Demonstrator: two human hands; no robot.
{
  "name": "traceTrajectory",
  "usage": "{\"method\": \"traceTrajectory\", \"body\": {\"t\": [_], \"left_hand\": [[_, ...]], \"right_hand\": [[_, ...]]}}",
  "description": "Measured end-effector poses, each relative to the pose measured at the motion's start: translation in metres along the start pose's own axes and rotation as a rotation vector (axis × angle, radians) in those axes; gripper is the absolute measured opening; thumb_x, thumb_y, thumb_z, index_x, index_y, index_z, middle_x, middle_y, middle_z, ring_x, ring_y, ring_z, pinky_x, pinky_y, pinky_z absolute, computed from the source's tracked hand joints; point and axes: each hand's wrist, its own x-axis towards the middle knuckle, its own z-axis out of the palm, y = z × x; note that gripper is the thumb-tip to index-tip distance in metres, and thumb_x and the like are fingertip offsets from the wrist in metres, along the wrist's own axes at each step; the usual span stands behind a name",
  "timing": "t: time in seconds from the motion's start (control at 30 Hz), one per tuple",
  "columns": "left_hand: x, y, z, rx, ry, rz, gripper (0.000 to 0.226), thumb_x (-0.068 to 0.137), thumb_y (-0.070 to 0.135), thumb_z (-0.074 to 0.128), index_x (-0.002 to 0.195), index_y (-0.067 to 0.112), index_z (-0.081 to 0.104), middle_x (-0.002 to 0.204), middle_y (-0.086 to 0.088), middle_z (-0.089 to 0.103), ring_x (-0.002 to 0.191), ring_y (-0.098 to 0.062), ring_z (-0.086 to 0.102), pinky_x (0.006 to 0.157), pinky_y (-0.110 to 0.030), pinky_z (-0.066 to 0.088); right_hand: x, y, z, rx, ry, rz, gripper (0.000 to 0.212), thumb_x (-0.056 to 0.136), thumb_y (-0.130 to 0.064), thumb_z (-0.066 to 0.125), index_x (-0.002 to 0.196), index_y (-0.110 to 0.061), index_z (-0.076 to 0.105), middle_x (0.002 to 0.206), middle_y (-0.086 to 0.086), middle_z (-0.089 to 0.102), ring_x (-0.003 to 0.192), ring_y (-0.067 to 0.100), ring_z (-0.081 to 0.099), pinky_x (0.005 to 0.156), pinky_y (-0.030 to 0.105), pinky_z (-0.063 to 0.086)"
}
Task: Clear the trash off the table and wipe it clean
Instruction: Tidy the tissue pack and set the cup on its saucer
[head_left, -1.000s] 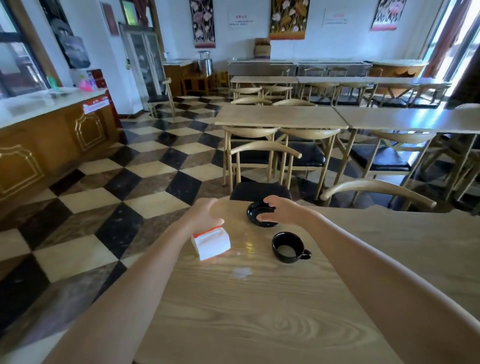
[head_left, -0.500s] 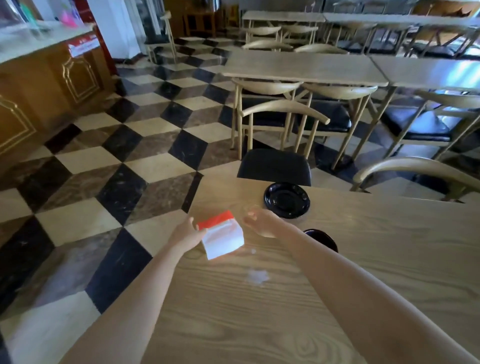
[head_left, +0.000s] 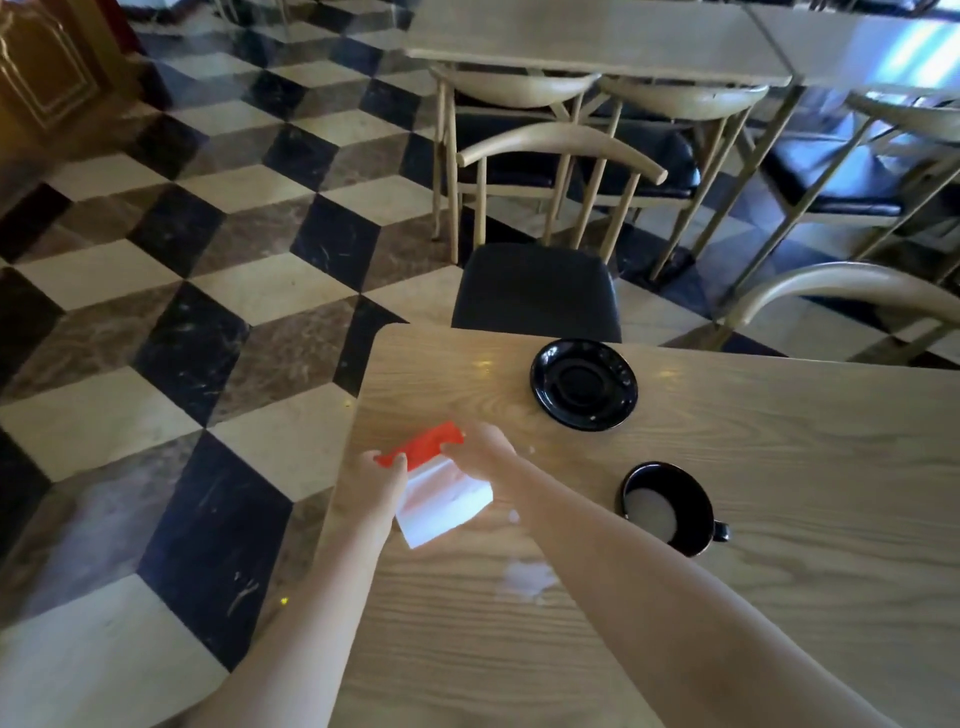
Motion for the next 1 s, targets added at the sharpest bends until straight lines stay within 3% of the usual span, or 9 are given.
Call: {"method": "traceTrajectory", "body": {"t": [0.1,0.27,0.43,0.57,0.63,0.7,0.8,0.9,1.0], "left_hand": [[0.002,0.004,0.006,-0.003,0.026,-0.012,0.04,0.069,0.038,0.045,0.09,0.011,0.064,0.088,-0.014,0.067,0.081,-0.032,0.063,0.079,-0.044,0.053],[-0.029,0.049,0.008,-0.202,0.124,0.05,0.035,0.085,0.02,0.057,0.116,0.004,0.057,0.109,-0.012,0.063,0.1,-0.031,0.059,0.085,-0.038,0.046],[-0.057,0.098,0.027,-0.315,0.178,0.152,0.032,0.083,0.022,0.062,0.111,0.007,0.053,0.105,-0.008,0.06,0.093,-0.023,0.056,0.071,-0.03,0.039],[-0.087,0.138,0.062,-0.42,0.139,0.243,0.027,0.085,0.024,0.064,0.105,0.01,0.053,0.095,-0.005,0.059,0.085,-0.019,0.057,0.059,-0.022,0.041],[-0.108,0.155,0.087,-0.458,0.094,0.281,0.019,0.087,0.024,0.063,0.101,0.017,0.053,0.092,0.0,0.058,0.082,-0.015,0.056,0.063,-0.023,0.042],[-0.13,0.171,0.117,-0.464,0.023,0.346,0.01,0.086,0.025,0.062,0.087,0.028,0.052,0.086,0.003,0.058,0.08,-0.014,0.057,0.068,-0.027,0.048],[-0.16,0.19,0.174,-0.365,-0.016,0.452,0.023,0.08,0.03,0.063,0.066,0.036,0.045,0.079,-0.004,0.056,0.074,-0.02,0.055,0.078,-0.047,0.052],[-0.189,0.204,0.241,-0.272,-0.065,0.486,0.014,0.082,0.027,0.063,0.074,0.028,0.052,0.088,-0.008,0.063,0.082,-0.026,0.063,0.079,-0.048,0.054],[-0.221,0.216,0.308,-0.282,-0.168,0.464,0.013,0.086,0.022,0.062,0.099,0.022,0.061,0.099,0.0,0.063,0.093,-0.02,0.062,0.086,-0.038,0.053]], "right_hand": [[0.0,-0.002,-0.007,0.031,0.018,0.033,0.035,0.094,-0.03,0.049,0.116,-0.005,0.058,0.103,0.011,0.064,0.084,0.026,0.059,0.058,0.03,0.043],[-0.016,0.002,-0.04,0.198,0.138,-0.023,0.032,0.09,-0.023,0.053,0.119,-0.015,0.062,0.111,0.006,0.067,0.096,0.025,0.063,0.069,0.027,0.044],[-0.035,0.02,-0.096,0.351,0.296,-0.072,0.029,0.085,-0.026,0.06,0.11,-0.012,0.066,0.104,0.008,0.07,0.097,0.025,0.063,0.083,0.037,0.052],[-0.058,0.054,-0.145,0.511,0.403,-0.122,0.026,0.086,-0.026,0.061,0.11,-0.019,0.066,0.093,-0.002,0.066,0.087,0.017,0.061,0.067,0.026,0.05],[-0.068,0.083,-0.169,0.576,0.444,-0.117,0.029,0.085,-0.027,0.062,0.113,-0.02,0.065,0.092,-0.006,0.063,0.087,0.015,0.06,0.063,0.022,0.047],[-0.076,0.118,-0.192,0.636,0.494,-0.088,0.031,0.084,-0.027,0.064,0.114,-0.019,0.064,0.099,-0.004,0.065,0.093,0.017,0.062,0.07,0.025,0.05],[-0.093,0.181,-0.226,0.695,0.557,-0.021,0.035,0.085,-0.027,0.063,0.119,-0.017,0.062,0.107,0.0,0.065,0.096,0.019,0.061,0.08,0.031,0.051],[-0.113,0.249,-0.255,0.739,0.607,0.053,0.037,0.086,-0.024,0.062,0.122,-0.015,0.06,0.105,0.0,0.062,0.095,0.018,0.058,0.085,0.032,0.05],[-0.127,0.317,-0.277,0.796,0.658,0.144,0.032,0.083,-0.022,0.065,0.115,-0.016,0.065,0.108,0.003,0.068,0.1,0.022,0.063,0.093,0.037,0.051]]}}
